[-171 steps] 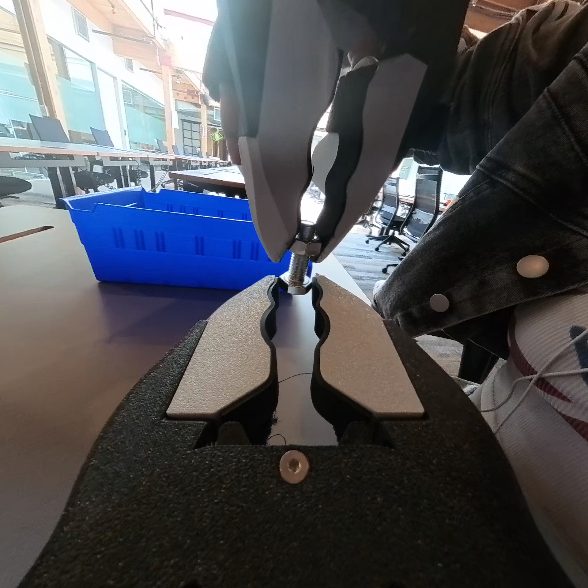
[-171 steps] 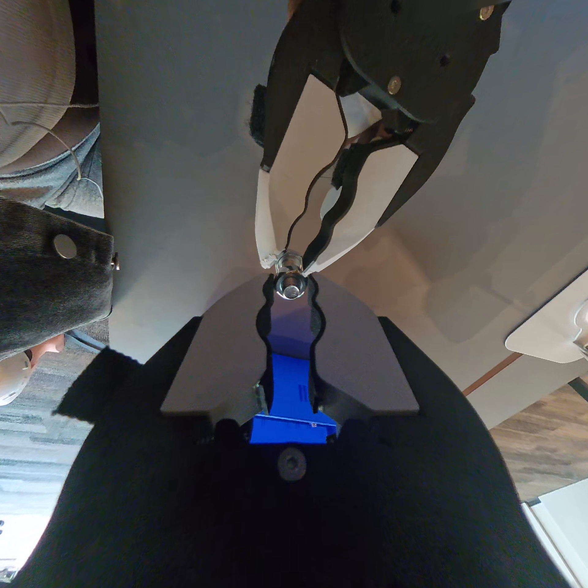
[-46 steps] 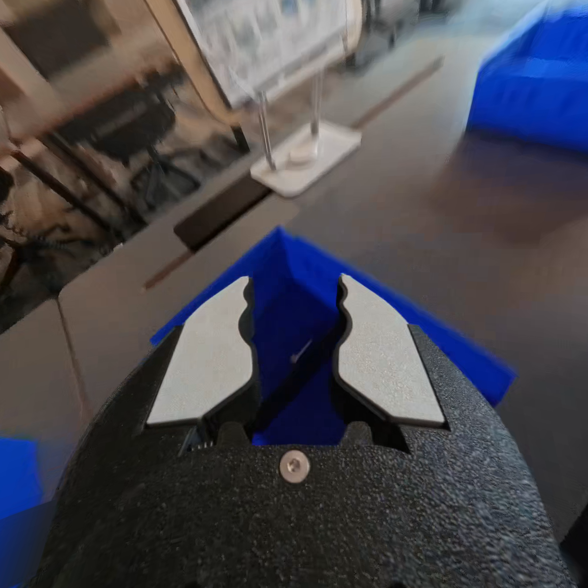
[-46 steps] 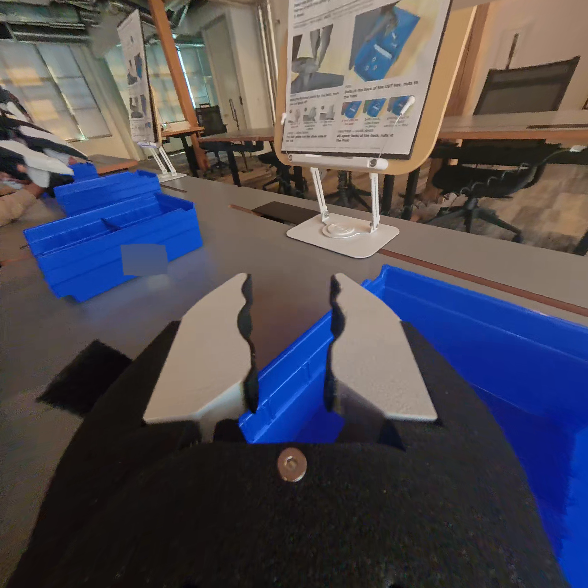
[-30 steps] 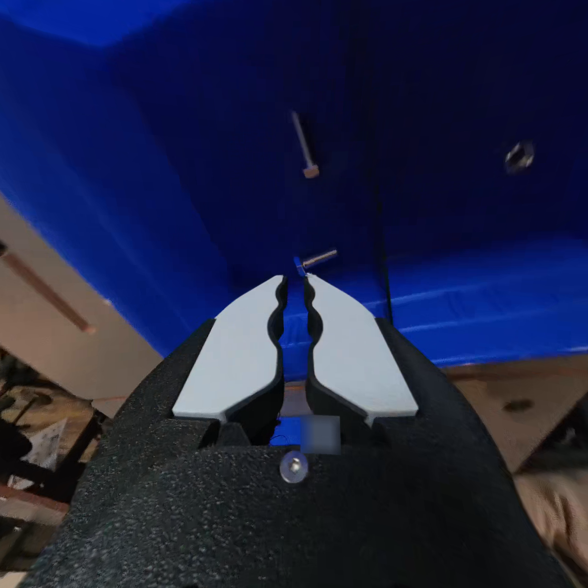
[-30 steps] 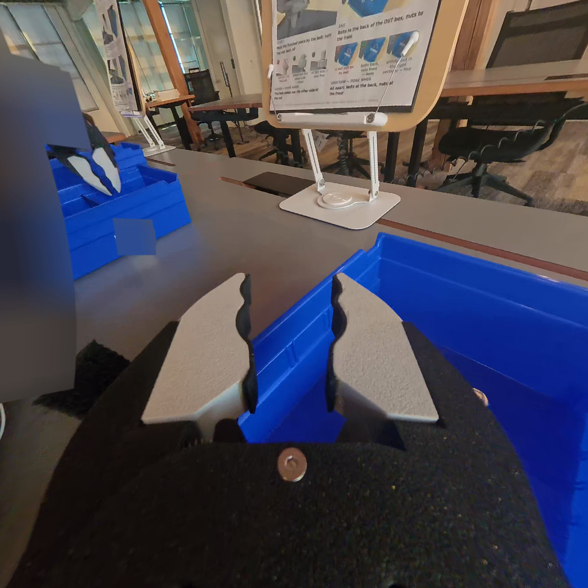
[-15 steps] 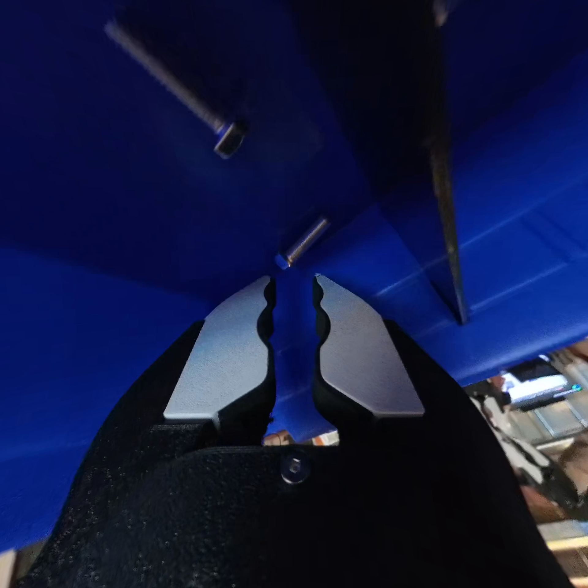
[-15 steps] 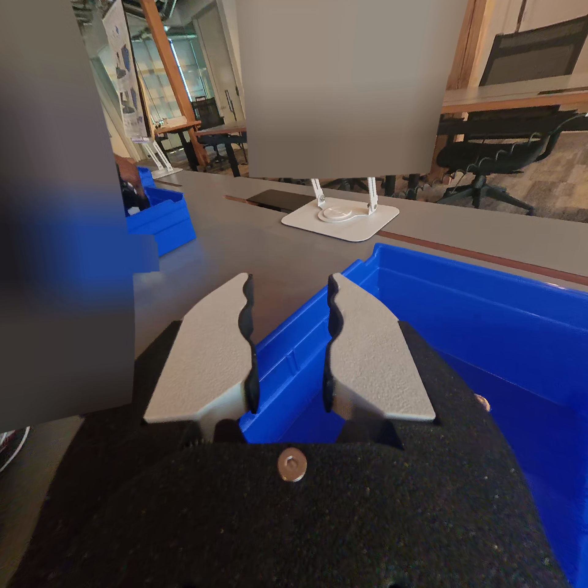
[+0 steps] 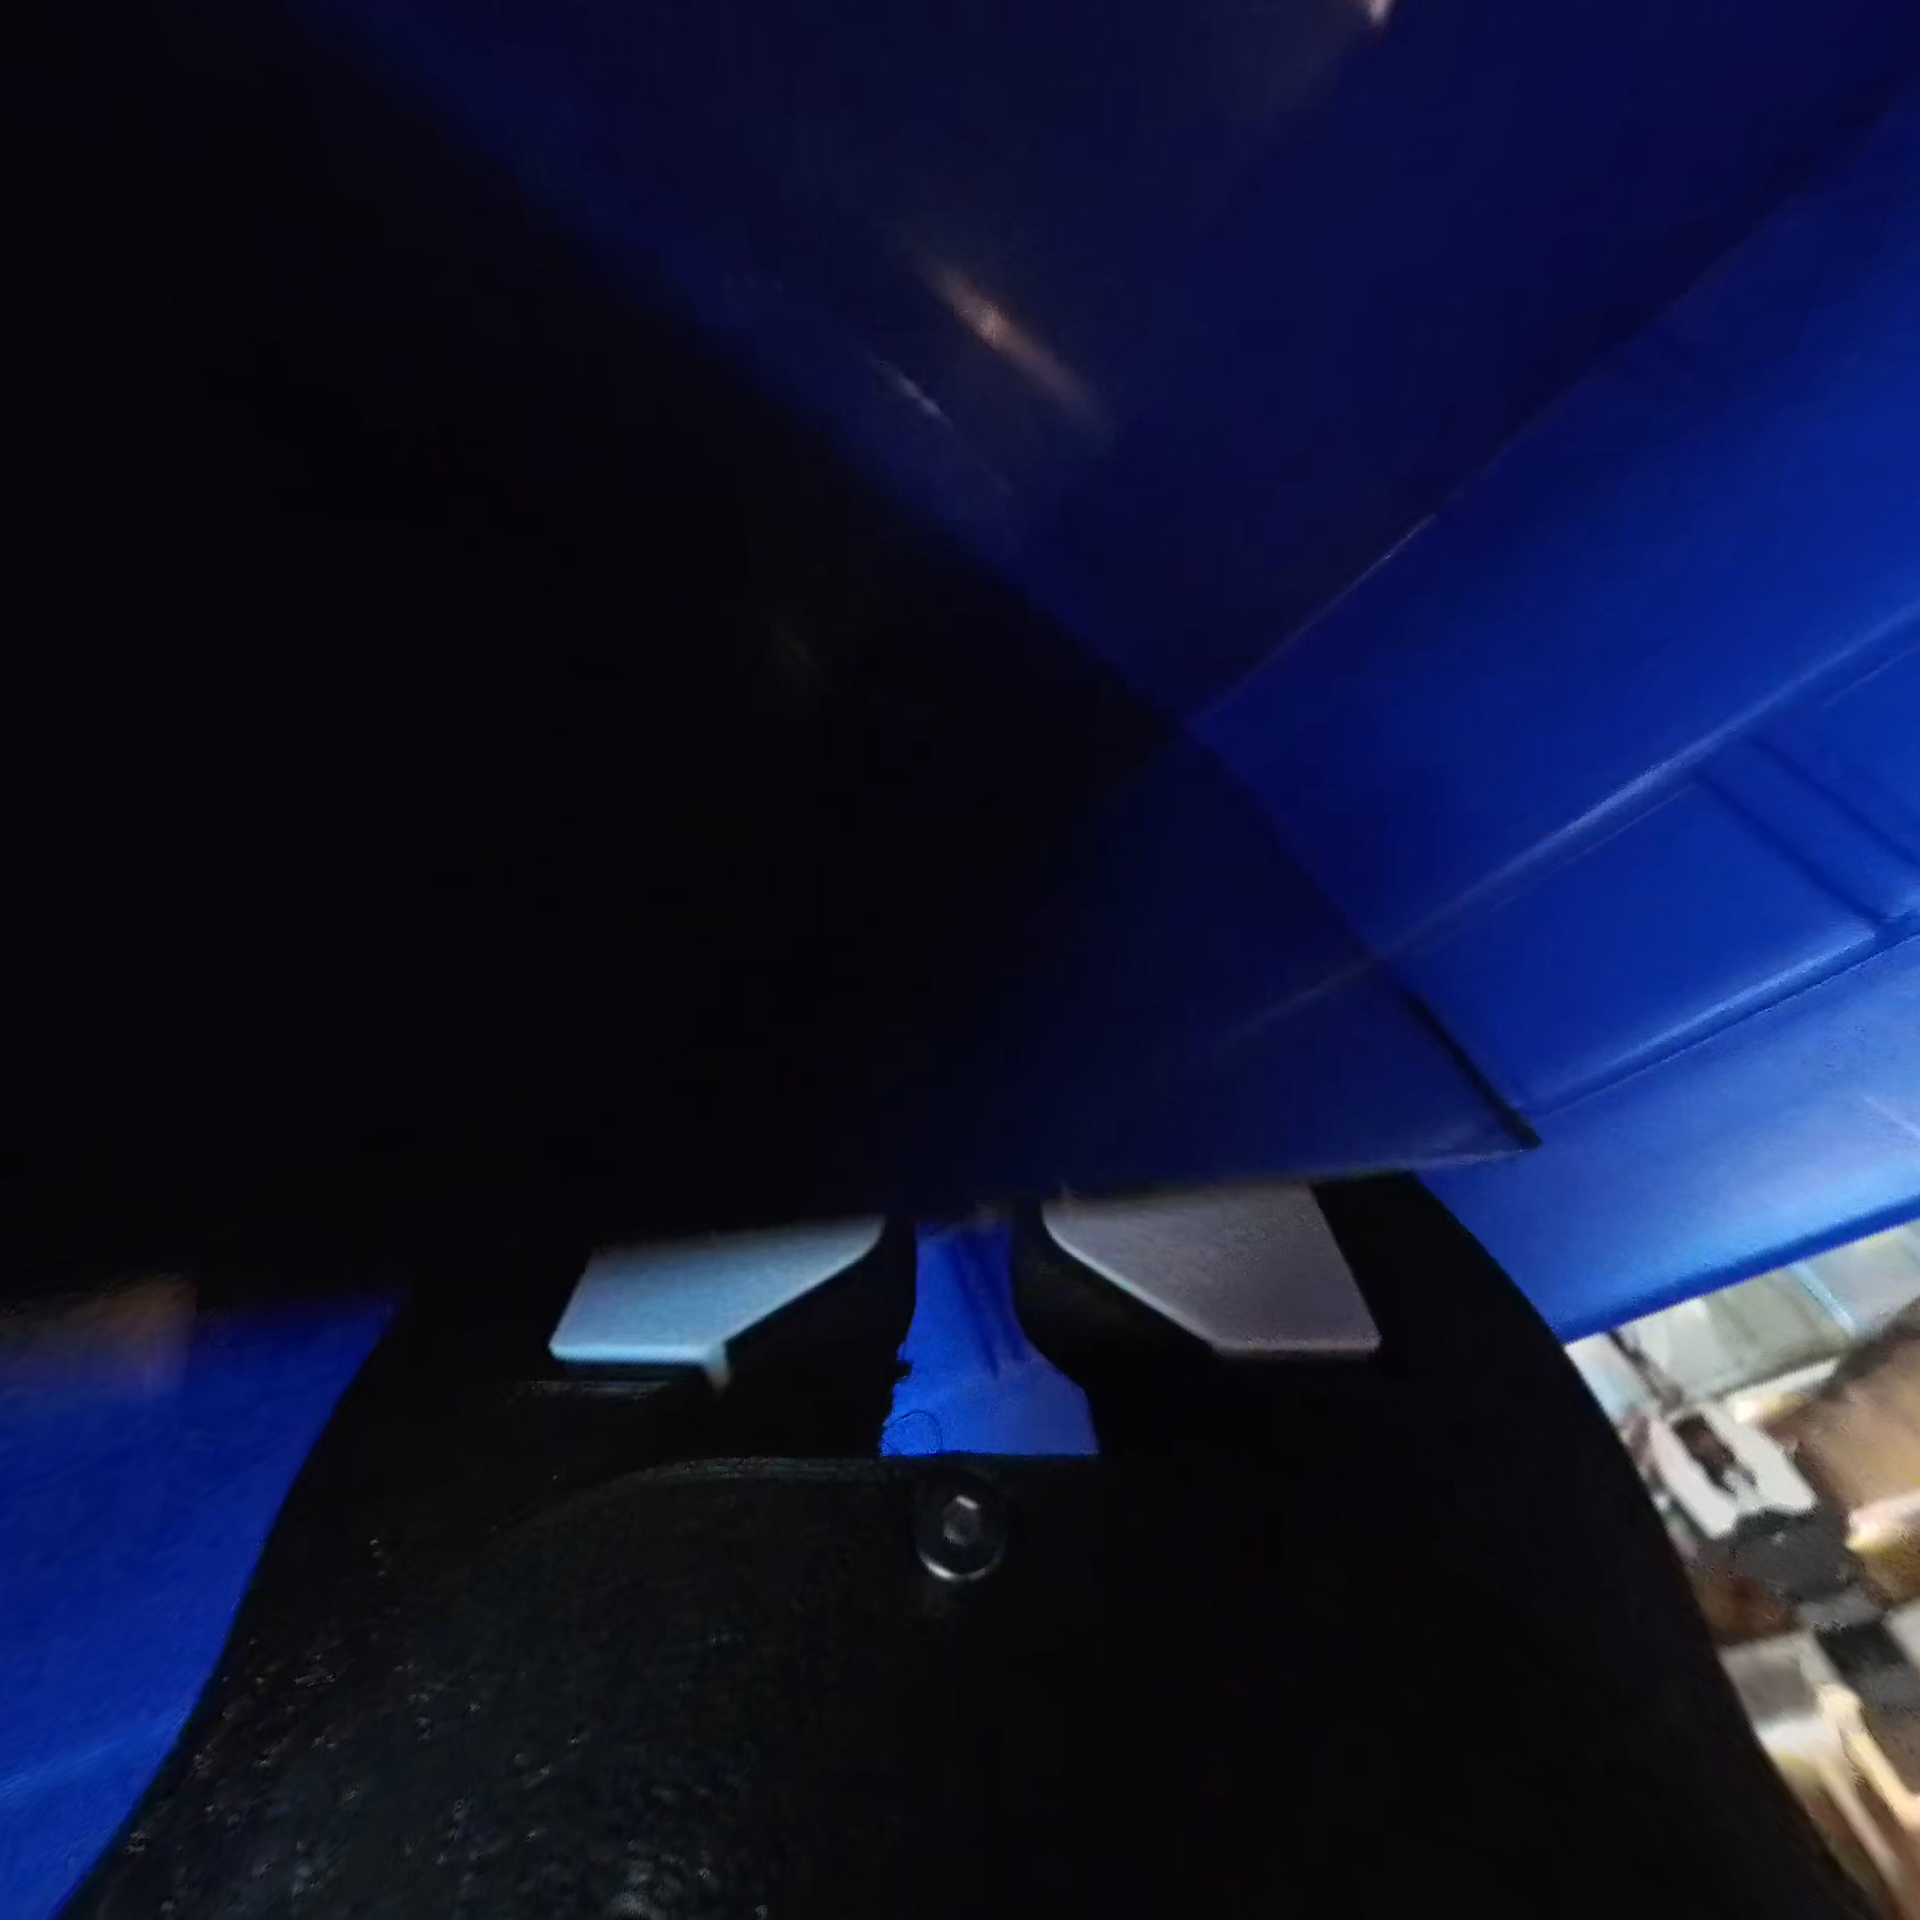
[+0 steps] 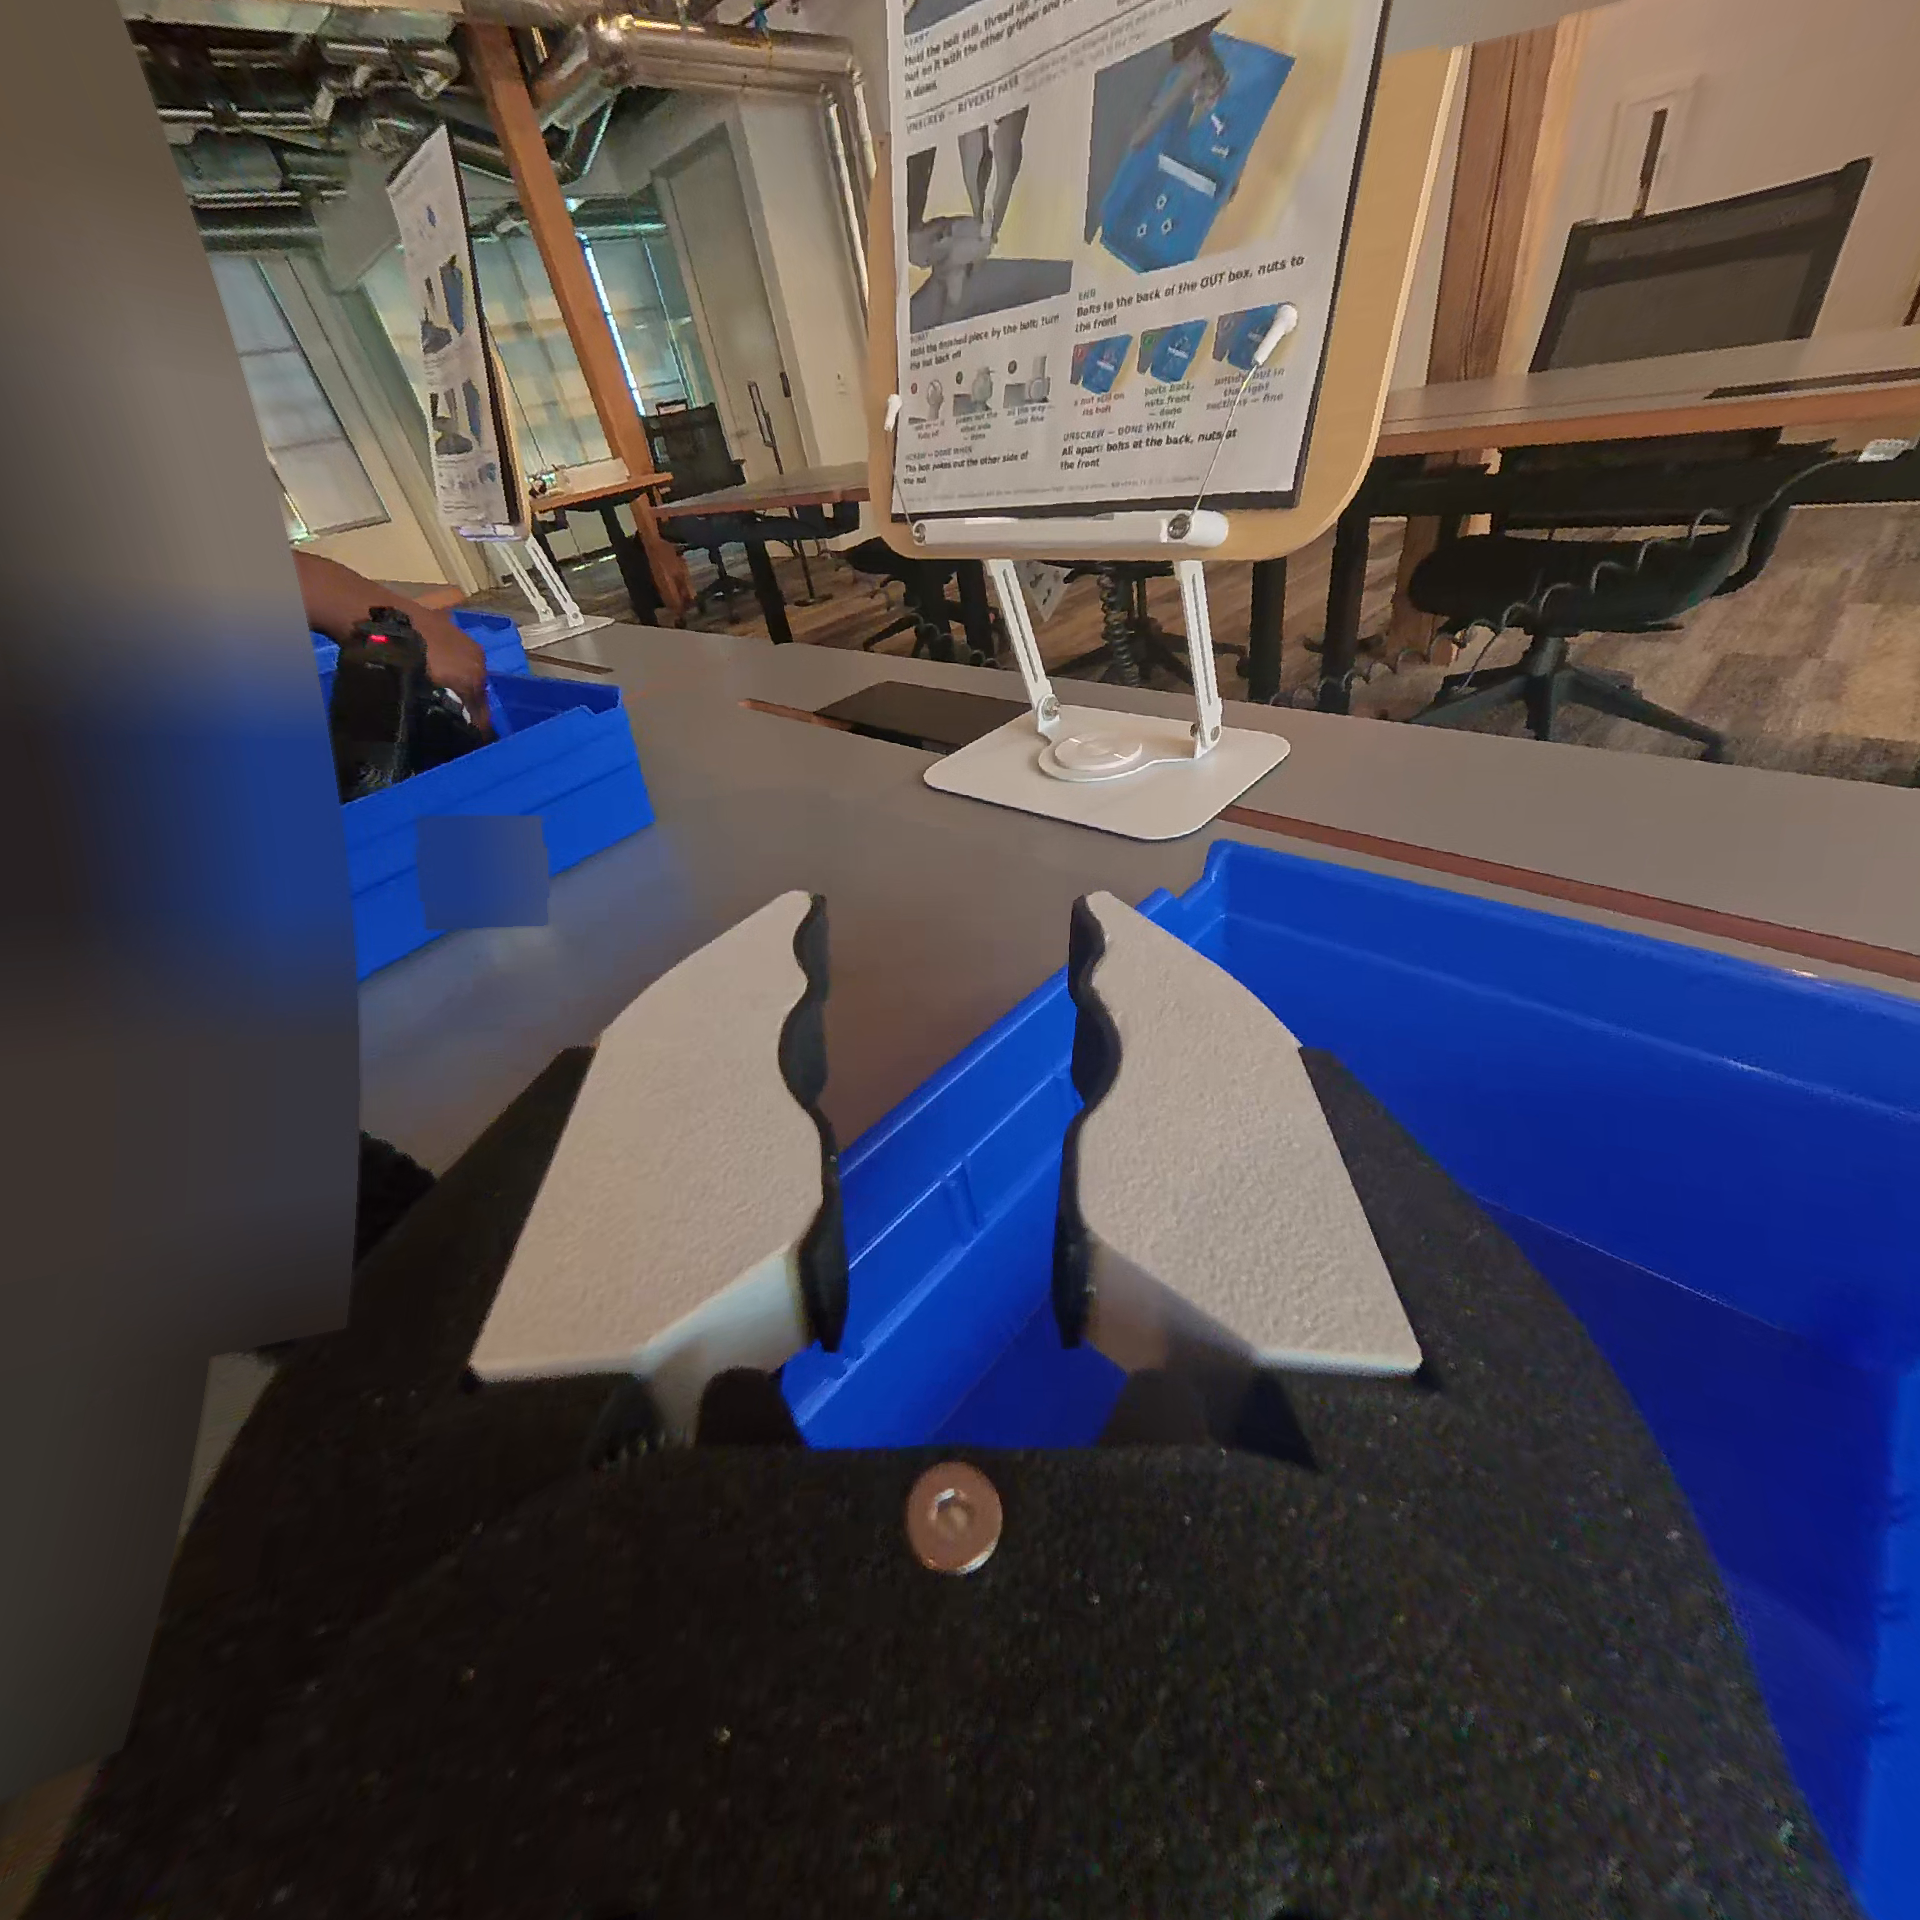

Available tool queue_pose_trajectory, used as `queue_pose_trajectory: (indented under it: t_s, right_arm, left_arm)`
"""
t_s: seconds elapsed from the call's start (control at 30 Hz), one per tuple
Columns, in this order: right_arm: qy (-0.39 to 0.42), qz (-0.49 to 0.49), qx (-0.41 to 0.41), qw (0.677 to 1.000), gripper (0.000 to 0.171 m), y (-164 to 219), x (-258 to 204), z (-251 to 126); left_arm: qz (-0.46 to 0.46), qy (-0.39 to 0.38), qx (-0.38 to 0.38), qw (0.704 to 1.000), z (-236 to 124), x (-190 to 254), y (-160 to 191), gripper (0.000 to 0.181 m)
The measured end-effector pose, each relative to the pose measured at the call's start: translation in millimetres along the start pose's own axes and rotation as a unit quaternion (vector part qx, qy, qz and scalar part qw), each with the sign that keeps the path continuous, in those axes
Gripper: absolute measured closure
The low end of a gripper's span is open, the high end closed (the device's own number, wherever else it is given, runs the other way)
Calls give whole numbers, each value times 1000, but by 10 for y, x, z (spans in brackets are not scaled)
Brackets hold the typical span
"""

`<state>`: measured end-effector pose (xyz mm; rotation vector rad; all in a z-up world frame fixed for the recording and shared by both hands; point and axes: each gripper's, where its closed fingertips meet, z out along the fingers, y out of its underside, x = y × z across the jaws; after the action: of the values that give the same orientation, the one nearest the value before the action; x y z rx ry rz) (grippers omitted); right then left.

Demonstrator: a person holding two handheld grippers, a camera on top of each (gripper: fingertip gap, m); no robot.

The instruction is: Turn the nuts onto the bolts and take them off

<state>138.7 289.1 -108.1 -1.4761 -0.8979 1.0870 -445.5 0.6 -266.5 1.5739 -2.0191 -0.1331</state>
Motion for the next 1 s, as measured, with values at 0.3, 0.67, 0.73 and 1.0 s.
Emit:
queue_pose_trajectory:
  t_s: [0.3, 0.67, 0.73, 1.0]
  right_arm:
    - [-7, -1, -9, 1000, 127, 15, -39, 5]
    - [-45, -4, -55, 997, 128, 135, -171, 70]
    - [-56, -16, -71, 996, 128, 167, -235, 95]
    - [-117, -59, -90, 987, 131, 128, -636, 184]
  left_arm:
    - [-276, -112, 227, 927, -552, -482, 90, 164]
    - [-463, -213, 539, 671, -1446, -684, -97, 165]
    - [-482, -233, 579, 615, -1694, -692, -140, 165]
    - [-426, -283, 744, 430, -2940, -485, -640, 165]
